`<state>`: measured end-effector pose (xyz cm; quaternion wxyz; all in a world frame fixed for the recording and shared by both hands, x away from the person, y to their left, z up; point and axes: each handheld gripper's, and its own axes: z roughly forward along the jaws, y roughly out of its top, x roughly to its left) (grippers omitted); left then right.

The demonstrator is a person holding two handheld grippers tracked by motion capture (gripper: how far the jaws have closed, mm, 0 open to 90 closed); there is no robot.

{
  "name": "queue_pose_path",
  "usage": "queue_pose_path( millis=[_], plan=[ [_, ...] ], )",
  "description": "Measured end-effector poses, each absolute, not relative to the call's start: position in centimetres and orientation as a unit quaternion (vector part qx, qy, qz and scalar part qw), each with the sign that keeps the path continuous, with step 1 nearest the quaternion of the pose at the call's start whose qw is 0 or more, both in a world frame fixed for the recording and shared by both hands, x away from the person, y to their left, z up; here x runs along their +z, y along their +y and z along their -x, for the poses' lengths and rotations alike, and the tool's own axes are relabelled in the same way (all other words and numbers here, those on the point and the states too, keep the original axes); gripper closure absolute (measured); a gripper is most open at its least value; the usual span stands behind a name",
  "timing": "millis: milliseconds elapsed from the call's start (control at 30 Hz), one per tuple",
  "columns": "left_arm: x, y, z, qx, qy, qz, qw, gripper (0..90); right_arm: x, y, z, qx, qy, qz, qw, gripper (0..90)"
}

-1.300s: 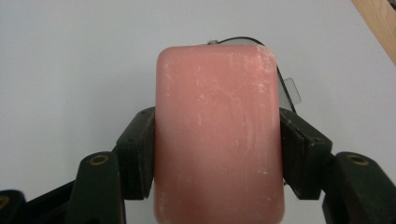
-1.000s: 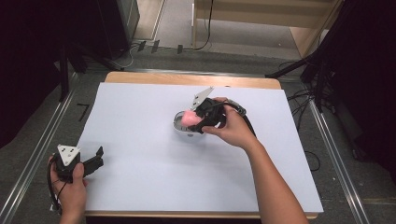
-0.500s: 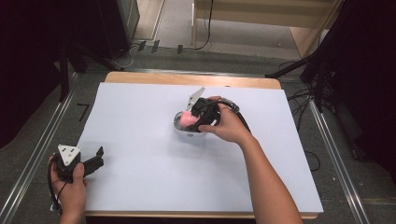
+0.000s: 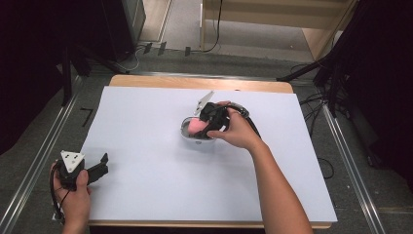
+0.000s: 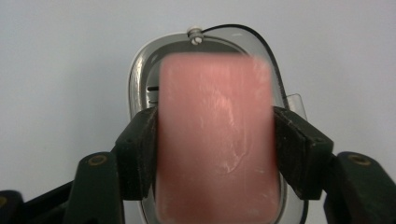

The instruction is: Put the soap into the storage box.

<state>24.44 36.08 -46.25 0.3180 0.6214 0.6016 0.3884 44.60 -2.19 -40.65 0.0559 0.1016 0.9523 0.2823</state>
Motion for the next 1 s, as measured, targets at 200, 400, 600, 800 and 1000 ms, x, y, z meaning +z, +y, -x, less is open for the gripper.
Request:
queue_pose_path(
  millis=[200, 400, 600, 800, 1000],
  plan=[
    [-46.3, 36.1, -24.5, 0.389, 0.601, -0.621, 0.318, 13.7, -39.4, -3.1, -44.8, 0.33, 0.934, -0.128, 0.05, 37.1],
    [-46.3, 36.1, -24.5, 0.389, 0.602, -0.621, 0.318, 13.7, -39.0, -3.8, -44.5, 0.332, 0.932, -0.136, 0.052, 37.2],
    [-46.3, 36.1, -24.5, 0.389, 0.602, -0.622, 0.317, 13.7, -38.8, -4.7, -43.8, 0.34, 0.925, -0.157, 0.056, 38.4],
    [-46.2, 36.1, -24.5, 0.388, 0.602, -0.622, 0.316, 13.7, -38.9, -6.1, -43.1, 0.341, 0.92, -0.184, 0.053, 38.0],
    [-46.2, 36.1, -24.5, 0.388, 0.602, -0.622, 0.316, 13.7, -39.2, -7.5, -42.1, 0.345, 0.91, -0.219, 0.067, 35.1]
  ],
)
